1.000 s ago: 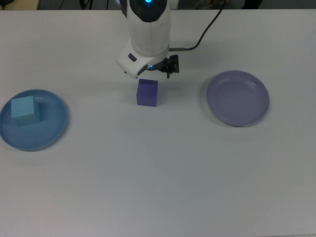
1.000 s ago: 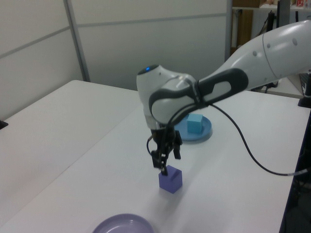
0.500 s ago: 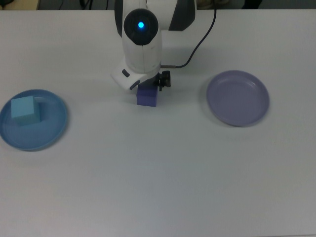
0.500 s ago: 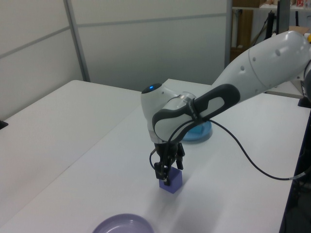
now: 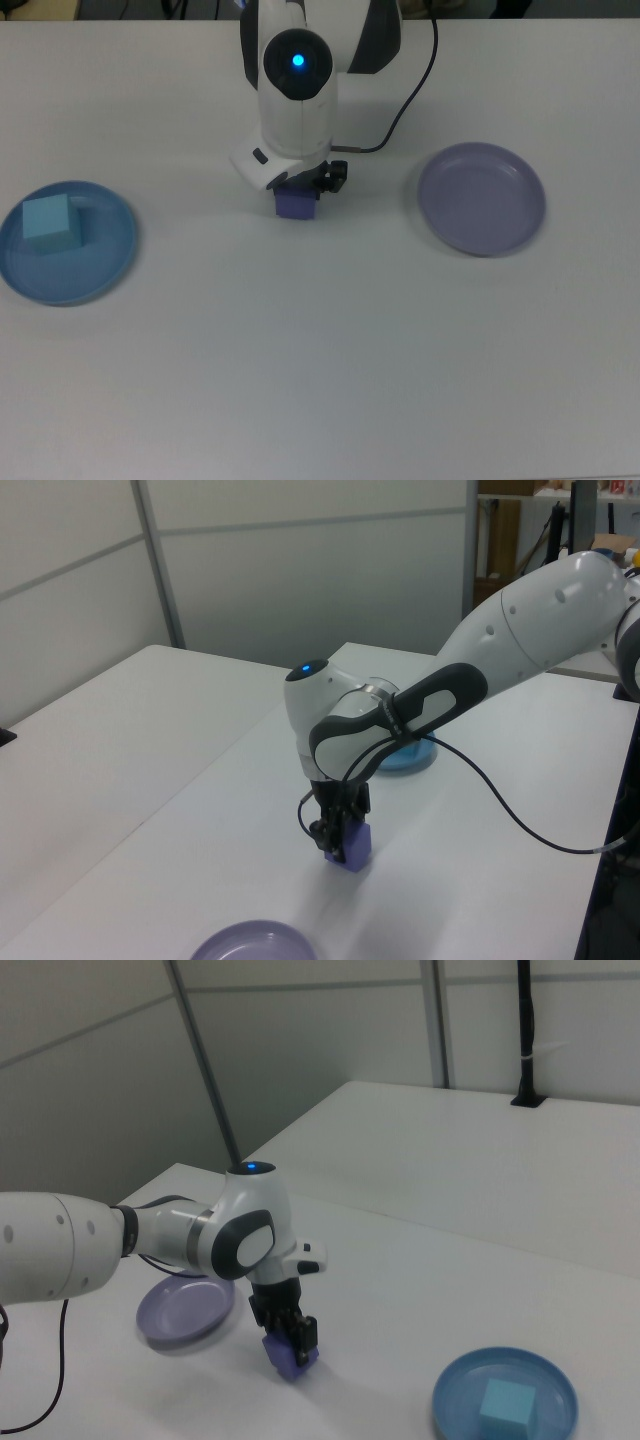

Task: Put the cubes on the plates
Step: 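Carry the purple cube onto the lavender plate and lower it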

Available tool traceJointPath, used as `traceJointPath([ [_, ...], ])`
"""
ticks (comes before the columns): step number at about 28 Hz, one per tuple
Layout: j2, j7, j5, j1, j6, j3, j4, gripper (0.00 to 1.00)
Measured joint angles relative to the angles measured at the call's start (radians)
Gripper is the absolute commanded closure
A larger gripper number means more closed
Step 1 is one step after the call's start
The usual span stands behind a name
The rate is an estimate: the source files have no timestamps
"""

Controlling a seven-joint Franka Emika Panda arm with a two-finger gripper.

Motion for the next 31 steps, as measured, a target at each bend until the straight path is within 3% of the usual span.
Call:
traceJointPath([
  [6, -0.024, 0.073, 0.000, 0.077, 0.000, 0.006, 0.051, 0.91],
  [12, -0.030, 0.174, -0.019, 0.222, -0.001, 0.010, 0.081, 0.89],
  [19, -0.020, 0.326, -0.100, 0.366, -0.001, 0.012, 0.134, 0.83],
  [24, 0.037, 0.438, -0.201, 0.434, -0.001, 0.012, 0.204, 0.77],
  [25, 0.060, 0.457, -0.228, 0.448, -0.001, 0.012, 0.216, 0.73],
  [28, 0.100, 0.474, -0.251, 0.462, -0.001, 0.012, 0.228, 0.69],
  [31, 0.135, 0.476, -0.254, 0.464, -0.001, 0.011, 0.237, 0.54],
])
